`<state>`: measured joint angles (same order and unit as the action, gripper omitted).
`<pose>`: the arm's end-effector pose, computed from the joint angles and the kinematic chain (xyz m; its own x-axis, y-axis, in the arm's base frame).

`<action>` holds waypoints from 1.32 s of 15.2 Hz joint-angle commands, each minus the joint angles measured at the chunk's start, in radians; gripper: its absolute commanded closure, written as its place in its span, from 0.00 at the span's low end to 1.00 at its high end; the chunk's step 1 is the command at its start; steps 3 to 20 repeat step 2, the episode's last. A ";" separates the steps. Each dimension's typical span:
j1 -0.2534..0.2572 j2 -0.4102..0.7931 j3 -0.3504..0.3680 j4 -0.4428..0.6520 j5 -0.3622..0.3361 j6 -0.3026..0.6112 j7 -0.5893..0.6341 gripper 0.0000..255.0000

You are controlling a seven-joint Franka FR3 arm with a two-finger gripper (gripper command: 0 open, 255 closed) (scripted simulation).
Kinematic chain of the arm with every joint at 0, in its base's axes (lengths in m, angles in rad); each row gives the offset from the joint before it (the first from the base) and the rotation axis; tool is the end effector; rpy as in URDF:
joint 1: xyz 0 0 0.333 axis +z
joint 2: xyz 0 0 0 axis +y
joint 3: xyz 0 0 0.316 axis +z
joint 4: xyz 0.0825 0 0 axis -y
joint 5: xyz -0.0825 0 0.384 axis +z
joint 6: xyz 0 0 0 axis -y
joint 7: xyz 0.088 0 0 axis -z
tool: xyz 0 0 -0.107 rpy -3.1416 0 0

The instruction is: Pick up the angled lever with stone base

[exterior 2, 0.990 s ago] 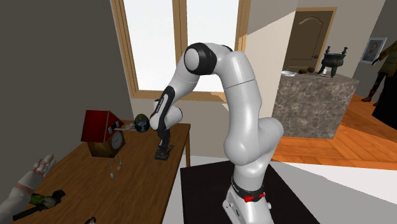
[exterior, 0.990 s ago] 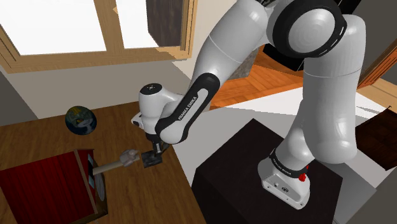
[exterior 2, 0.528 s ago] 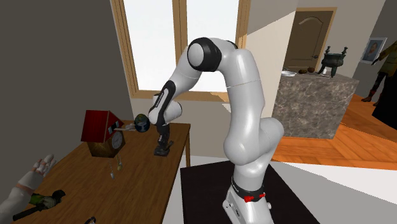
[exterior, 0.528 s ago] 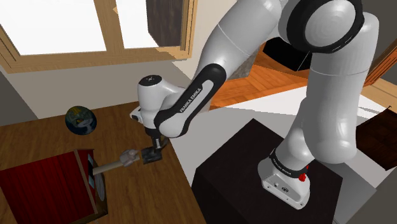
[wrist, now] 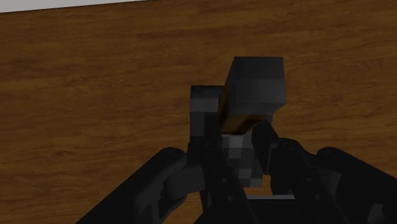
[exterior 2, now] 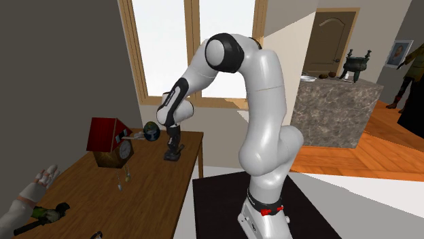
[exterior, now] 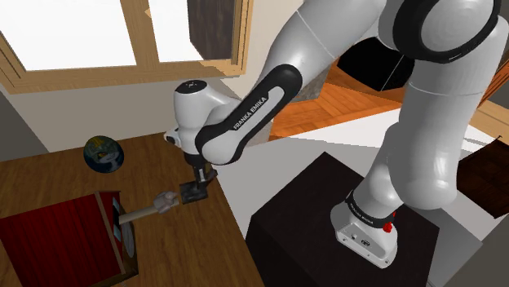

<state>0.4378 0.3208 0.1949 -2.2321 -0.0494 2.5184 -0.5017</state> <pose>0.4383 0.3234 0.2267 0.3936 0.9193 -0.0075 0.9183 -0.3935 -0.0422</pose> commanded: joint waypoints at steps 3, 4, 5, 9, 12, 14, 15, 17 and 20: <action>-0.002 -0.016 0.002 -0.003 0.005 -0.012 -0.003 1.00; -0.002 -0.016 0.002 -0.003 0.005 -0.012 -0.003 1.00; -0.002 -0.016 0.002 -0.003 0.005 -0.012 -0.003 1.00; -0.002 -0.016 0.002 -0.003 0.005 -0.012 -0.003 1.00; -0.002 -0.016 0.002 -0.003 0.005 -0.012 -0.003 1.00; -0.002 -0.016 0.002 -0.003 0.005 -0.012 -0.003 1.00; -0.002 -0.016 0.002 -0.003 0.005 -0.012 -0.003 1.00; -0.002 -0.016 0.002 -0.003 0.005 -0.012 -0.003 1.00; -0.002 -0.016 0.002 -0.003 0.005 -0.012 -0.003 1.00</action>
